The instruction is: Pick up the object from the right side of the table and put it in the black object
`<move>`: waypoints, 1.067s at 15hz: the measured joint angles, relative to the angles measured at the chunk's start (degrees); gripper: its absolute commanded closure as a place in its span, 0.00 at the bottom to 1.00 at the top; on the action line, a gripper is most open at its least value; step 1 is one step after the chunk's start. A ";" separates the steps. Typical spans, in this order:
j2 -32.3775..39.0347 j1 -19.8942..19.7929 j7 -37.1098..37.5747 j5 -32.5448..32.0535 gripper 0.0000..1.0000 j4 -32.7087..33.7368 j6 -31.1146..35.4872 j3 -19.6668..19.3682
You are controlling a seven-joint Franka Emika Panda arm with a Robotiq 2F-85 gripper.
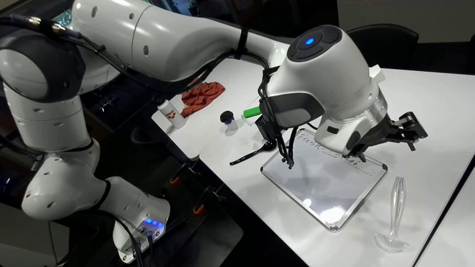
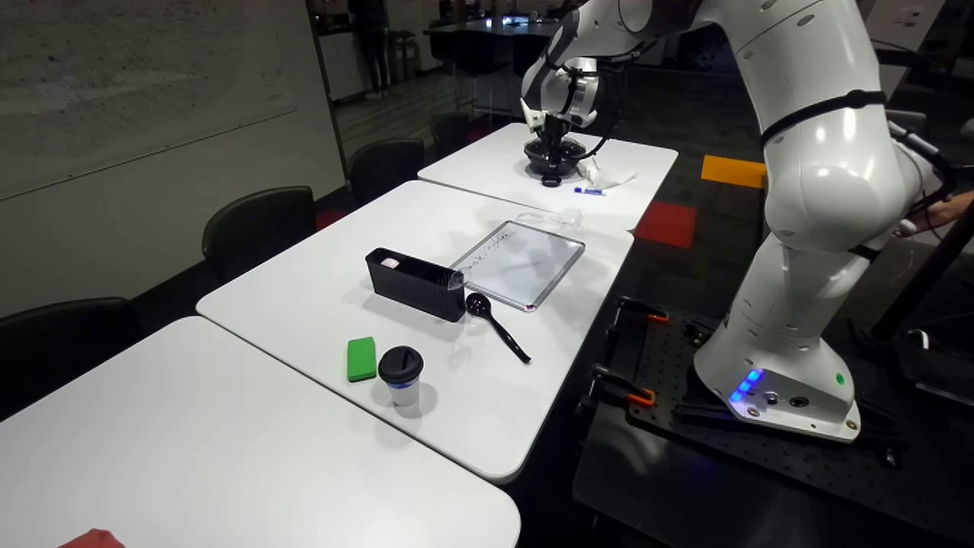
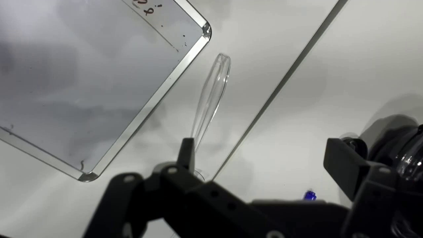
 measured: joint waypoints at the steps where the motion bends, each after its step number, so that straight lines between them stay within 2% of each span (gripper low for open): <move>1: 1.79 -0.57 3.15 -0.05 0.00 1.57 -0.69 -0.25; 7: 11.04 -3.15 21.31 -0.86 0.00 9.61 -5.14 -1.98; 13: 12.51 -3.48 23.21 -1.15 0.00 11.41 -5.40 -1.97; 16: 13.17 -4.48 23.21 -2.38 0.00 11.48 -5.42 -0.71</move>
